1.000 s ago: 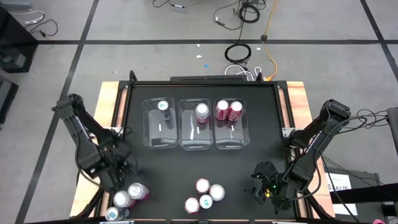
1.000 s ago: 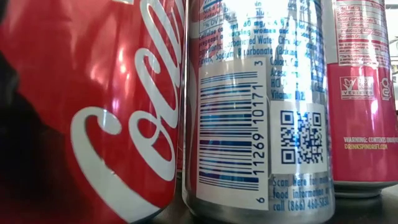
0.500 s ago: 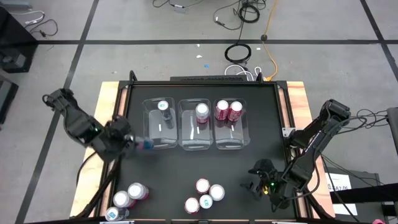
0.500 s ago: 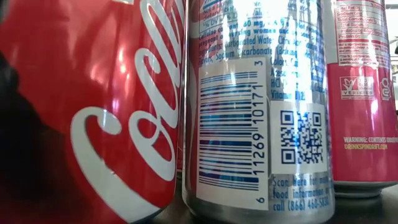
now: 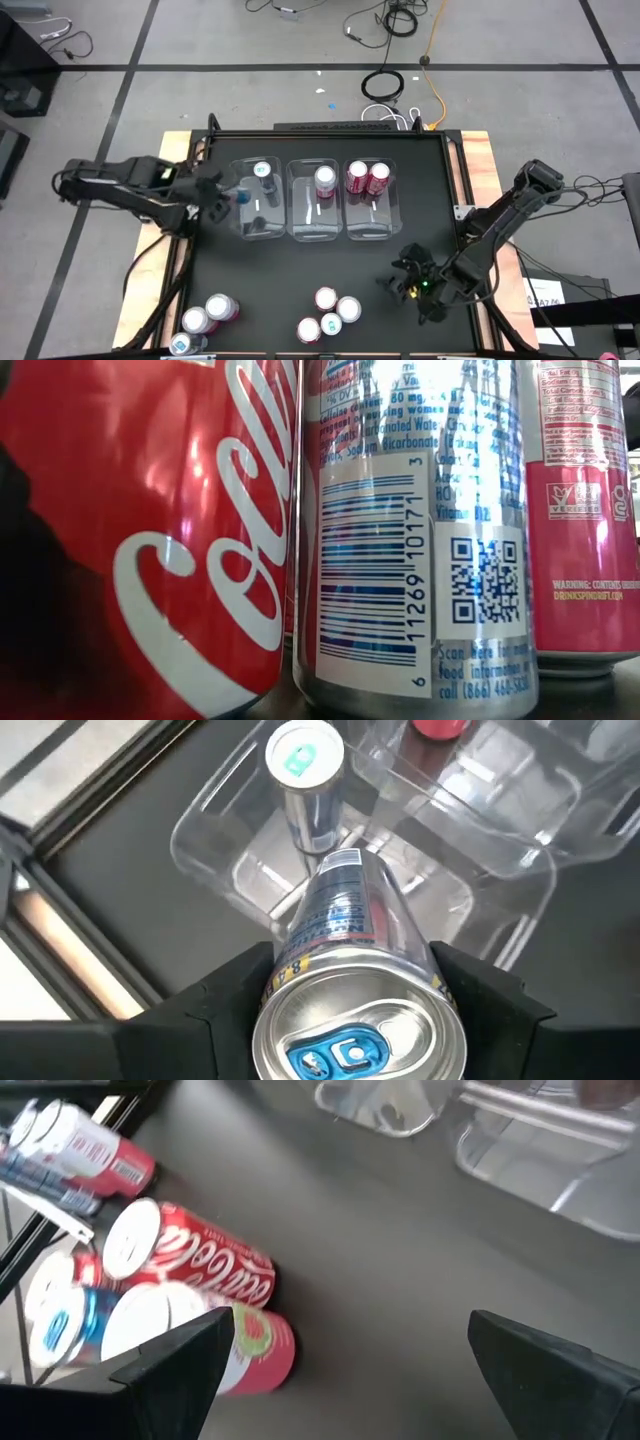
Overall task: Sort soda cans
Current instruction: Put the blue soda can into the left transparent bin
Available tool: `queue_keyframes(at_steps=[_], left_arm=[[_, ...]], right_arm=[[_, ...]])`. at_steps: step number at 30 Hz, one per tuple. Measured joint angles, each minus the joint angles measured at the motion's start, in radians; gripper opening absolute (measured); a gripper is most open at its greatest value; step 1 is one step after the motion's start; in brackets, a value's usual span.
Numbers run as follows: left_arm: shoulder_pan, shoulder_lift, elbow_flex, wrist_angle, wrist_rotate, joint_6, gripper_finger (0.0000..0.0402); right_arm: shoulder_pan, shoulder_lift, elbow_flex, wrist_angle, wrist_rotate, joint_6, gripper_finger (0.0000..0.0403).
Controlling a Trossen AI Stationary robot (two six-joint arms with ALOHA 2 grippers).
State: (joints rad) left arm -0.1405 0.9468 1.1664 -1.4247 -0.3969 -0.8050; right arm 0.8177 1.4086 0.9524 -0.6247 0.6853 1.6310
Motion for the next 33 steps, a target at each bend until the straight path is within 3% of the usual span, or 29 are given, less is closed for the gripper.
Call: queue_keyframes(at_steps=[6,14,23,33], left_arm=[[0.221,0.113,0.0,0.047,0.11,0.335,0.0254],[0.4,0.209,-0.005,0.151,0.187,0.638,0.0254],[0.597,0.237,-0.129,0.234,0.338,0.831,0.0254],[0.704,0.277,-0.18,0.344,0.362,0.917,0.0254]], right_arm=[[-0.049,0.0,0.0,0.022,-0.001,0.0,0.0396],[-0.081,0.0,0.0,0.049,-0.001,0.0,0.0396],[-0.085,0.0,0.0,0.05,-0.003,0.006,0.0396],[-0.086,0.0,0.0,0.053,-0.002,0.007,0.0396]])
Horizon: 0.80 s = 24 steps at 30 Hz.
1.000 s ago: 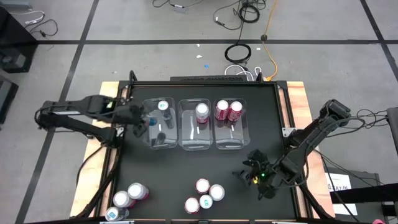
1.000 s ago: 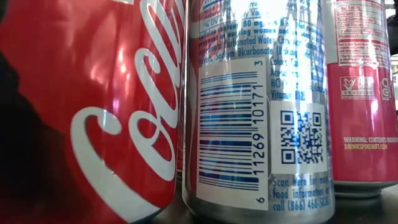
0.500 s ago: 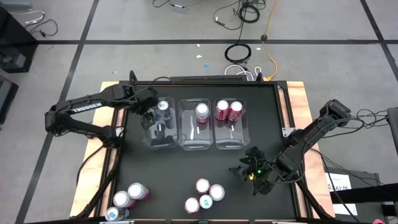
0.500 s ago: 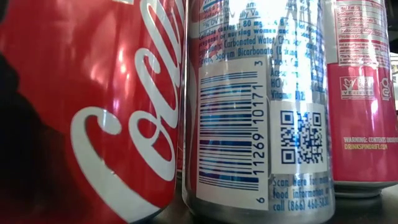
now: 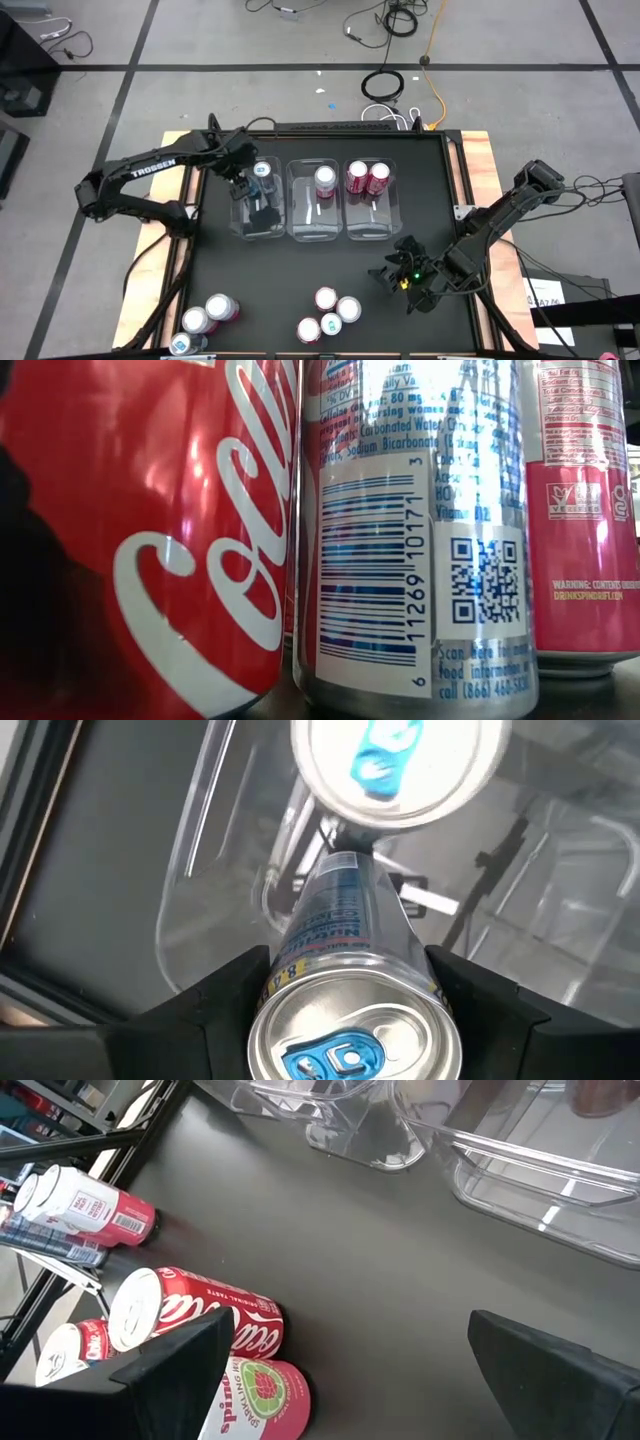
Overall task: Sort soda cans
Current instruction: Put the blue soda can into the left transparent bin
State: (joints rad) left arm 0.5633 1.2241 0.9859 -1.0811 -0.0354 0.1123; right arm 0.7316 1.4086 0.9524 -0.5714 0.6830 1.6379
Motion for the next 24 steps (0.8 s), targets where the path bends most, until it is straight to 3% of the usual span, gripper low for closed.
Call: queue_keyframes(at_steps=[9,24], left_arm=[[0.047,0.108,0.007,0.013,0.007,0.038,0.0254],[0.048,0.113,0.07,0.045,-0.04,0.057,0.0254]], right_arm=[[-0.027,0.0,0.0,0.001,-0.001,0.0,0.0396],[-0.033,0.0,0.0,0.015,-0.003,-0.001,0.0396]])
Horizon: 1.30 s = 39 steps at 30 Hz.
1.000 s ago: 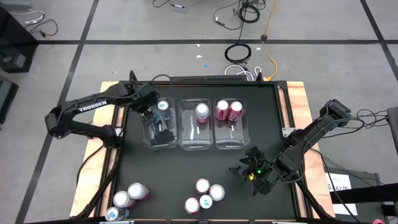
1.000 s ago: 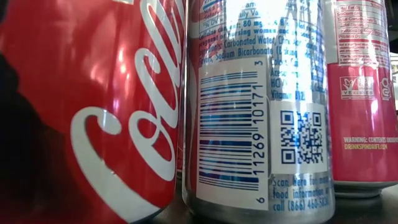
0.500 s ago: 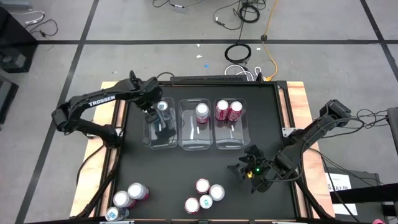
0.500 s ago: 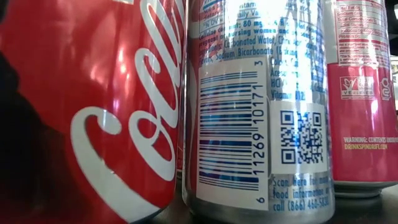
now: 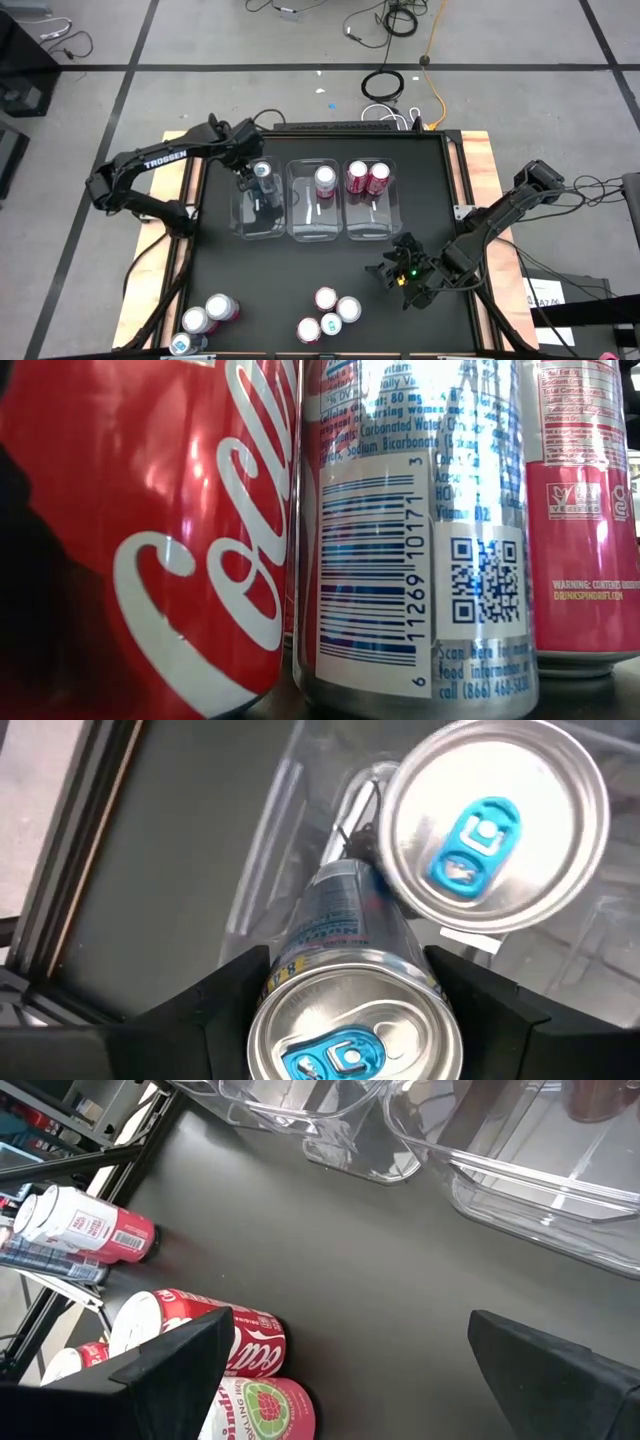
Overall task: Sort soda cans
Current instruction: Put the blue soda can into the left transparent bin
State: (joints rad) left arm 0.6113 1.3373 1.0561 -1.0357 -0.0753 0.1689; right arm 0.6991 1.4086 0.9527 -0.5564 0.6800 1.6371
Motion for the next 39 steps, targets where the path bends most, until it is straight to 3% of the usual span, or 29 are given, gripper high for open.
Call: queue_keyframes(at_steps=[18,25,39], left_arm=[[0.0,-0.002,0.003,-0.02,0.037,-0.005,0.0301],[0.0,-0.003,0.008,-0.055,-0.038,-0.003,0.0302],[0.0,-0.01,0.153,-0.186,-0.034,-0.126,0.0302]], right_arm=[[0.0,0.0,0.0,0.008,0.0,-0.003,0.0396],[0.0,0.0,0.0,0.008,0.0,-0.003,0.0396],[0.002,0.0,0.0,0.008,-0.005,-0.051,0.0396]])
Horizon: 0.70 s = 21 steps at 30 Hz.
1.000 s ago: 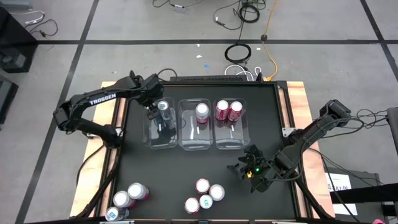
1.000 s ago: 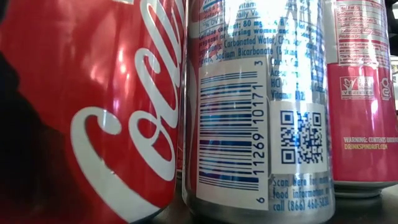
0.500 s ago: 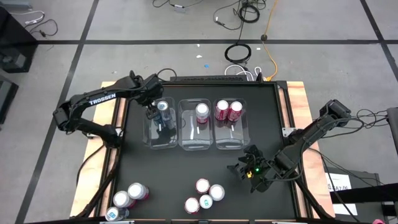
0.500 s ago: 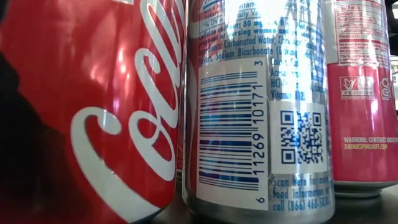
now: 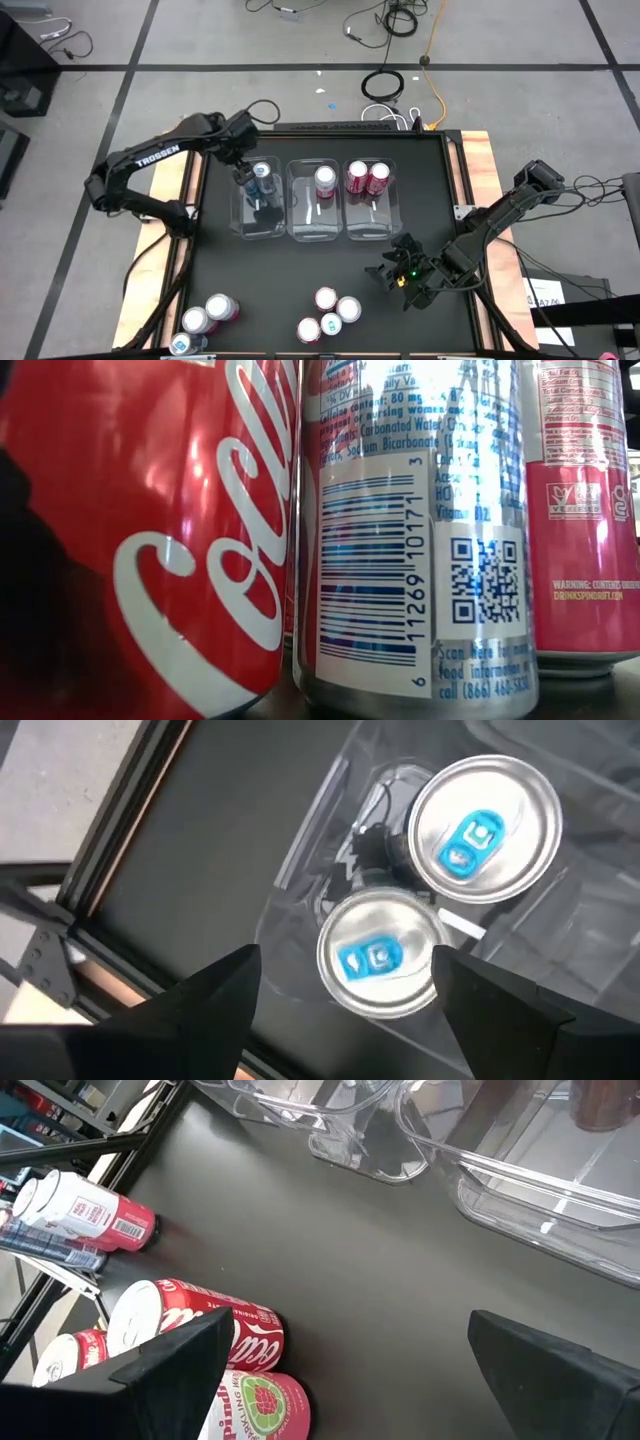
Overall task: Sort soda cans
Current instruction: Put the blue soda can into the left transparent bin, then put the pink-white soda can into the middle transparent bin
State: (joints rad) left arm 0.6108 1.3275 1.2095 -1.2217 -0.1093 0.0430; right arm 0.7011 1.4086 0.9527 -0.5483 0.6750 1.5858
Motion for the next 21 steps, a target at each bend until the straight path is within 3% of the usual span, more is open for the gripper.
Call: queue_keyframes(at_steps=[6,13,17,21], left_arm=[[-0.005,-0.056,0.061,-0.102,0.021,-0.102,0.0302],[-0.08,-0.273,0.082,-0.199,0.085,-0.356,0.0302],[-0.194,-0.419,0.07,-0.218,0.147,-0.569,0.0302],[-0.391,-0.512,0.016,-0.206,0.173,-0.8,0.0302]], right_arm=[[0.003,0.0,0.0,0.001,-0.018,-0.018,0.0396],[0.003,0.0,0.0,0.001,-0.052,-0.056,0.0396],[0.003,0.0,0.0,0.0,-0.052,-0.071,0.0396],[0.003,0.0,0.0,0.001,-0.053,-0.087,0.0396]])
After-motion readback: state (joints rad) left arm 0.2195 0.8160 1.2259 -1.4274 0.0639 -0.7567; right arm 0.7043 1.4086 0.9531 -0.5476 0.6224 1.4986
